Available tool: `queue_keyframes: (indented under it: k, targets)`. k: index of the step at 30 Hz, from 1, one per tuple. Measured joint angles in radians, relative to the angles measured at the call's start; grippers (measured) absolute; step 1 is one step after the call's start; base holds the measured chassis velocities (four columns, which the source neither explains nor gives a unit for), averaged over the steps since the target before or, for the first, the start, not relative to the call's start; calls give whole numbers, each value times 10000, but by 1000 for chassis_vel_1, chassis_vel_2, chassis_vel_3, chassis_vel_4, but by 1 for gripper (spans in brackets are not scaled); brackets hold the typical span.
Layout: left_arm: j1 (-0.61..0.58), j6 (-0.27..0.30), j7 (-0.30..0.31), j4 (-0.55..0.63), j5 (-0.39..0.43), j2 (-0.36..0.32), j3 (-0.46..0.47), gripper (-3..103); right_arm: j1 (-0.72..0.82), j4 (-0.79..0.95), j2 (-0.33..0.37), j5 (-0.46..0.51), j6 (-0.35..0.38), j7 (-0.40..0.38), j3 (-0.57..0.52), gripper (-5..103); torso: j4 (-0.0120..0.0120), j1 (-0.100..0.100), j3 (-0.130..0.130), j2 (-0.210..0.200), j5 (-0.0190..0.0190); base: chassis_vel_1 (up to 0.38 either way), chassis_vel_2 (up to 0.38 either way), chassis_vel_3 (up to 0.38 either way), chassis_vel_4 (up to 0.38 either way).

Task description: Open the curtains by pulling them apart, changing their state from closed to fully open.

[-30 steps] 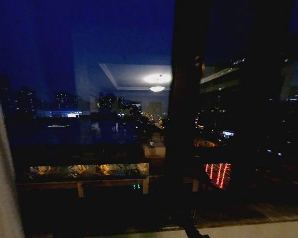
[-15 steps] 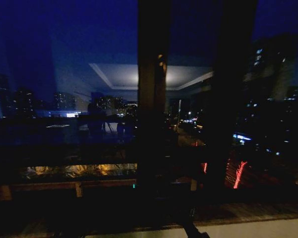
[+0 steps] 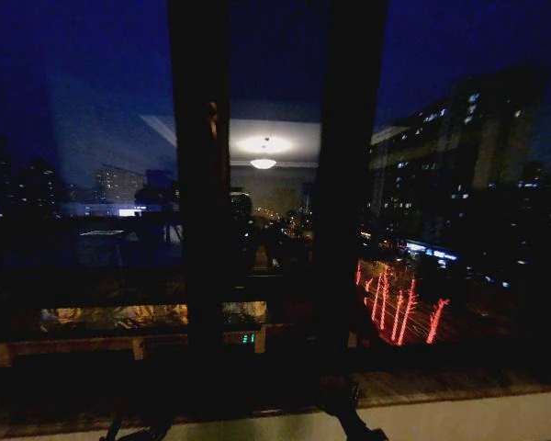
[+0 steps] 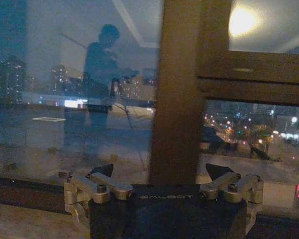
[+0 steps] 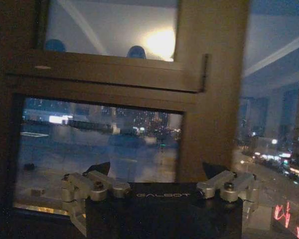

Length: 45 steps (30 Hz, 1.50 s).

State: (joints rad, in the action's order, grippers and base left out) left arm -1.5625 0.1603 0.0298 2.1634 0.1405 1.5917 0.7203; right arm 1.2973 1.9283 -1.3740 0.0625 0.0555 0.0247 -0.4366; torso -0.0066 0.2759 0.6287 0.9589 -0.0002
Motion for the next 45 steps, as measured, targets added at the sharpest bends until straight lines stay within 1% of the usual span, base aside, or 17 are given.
queue_keyframes:
  k: [8, 14, 16, 19, 26, 27, 33, 38, 45]
  targets:
    - [11, 39, 11, 28, -32, 3, -2, 100, 186, 175, 0, 13, -29, 14, 8, 100, 0, 1, 0, 0, 0, -329, -387, 305, 389]
    - [-5, 40, 13, 29, -44, 6, -11, 100, 335, 313, 5, 9, -218, 20, -16, 100, -4, 2, 0, -1, 4, -140, -328, 143, 318]
    - [-5, 40, 14, 29, -44, 5, -4, 100, 348, 320, 4, 7, -311, 21, -14, 100, -2, 0, 0, -1, 5, 100, -222, -91, 185]
    - [21, 40, 19, 29, -44, -2, 27, 100, 389, 354, -1, -6, -386, 36, 9, 100, -1, 0, -1, 0, -6, 150, -158, -115, 138]
    - [60, 40, 32, -10, -44, -10, 32, 100, 372, 355, -4, -25, -403, 59, 38, 100, 5, 3, 0, -2, -4, 270, -152, -264, 187]
    - [74, 40, 34, -48, -43, -23, 40, 100, 354, 345, -4, -28, -399, 67, 36, 100, 1, 1, -1, -1, -6, 231, -269, -273, 234]
    - [72, 4, 35, -132, -39, -40, 38, 100, 351, 274, -1, -31, -387, 56, 19, 100, -1, -7, -3, 1, 0, 199, -266, -216, 257]
    - [66, -102, 32, -182, -23, -89, 35, 100, 338, 243, 0, -173, -387, 46, 24, 100, -1, -8, -3, 2, 0, 97, -258, -80, 272]
    - [110, -164, 30, -241, 199, -268, 190, 100, 335, 242, 0, -456, -439, 42, 120, 100, 1, 5, 2, -2, -5, -66, -173, 64, 177]
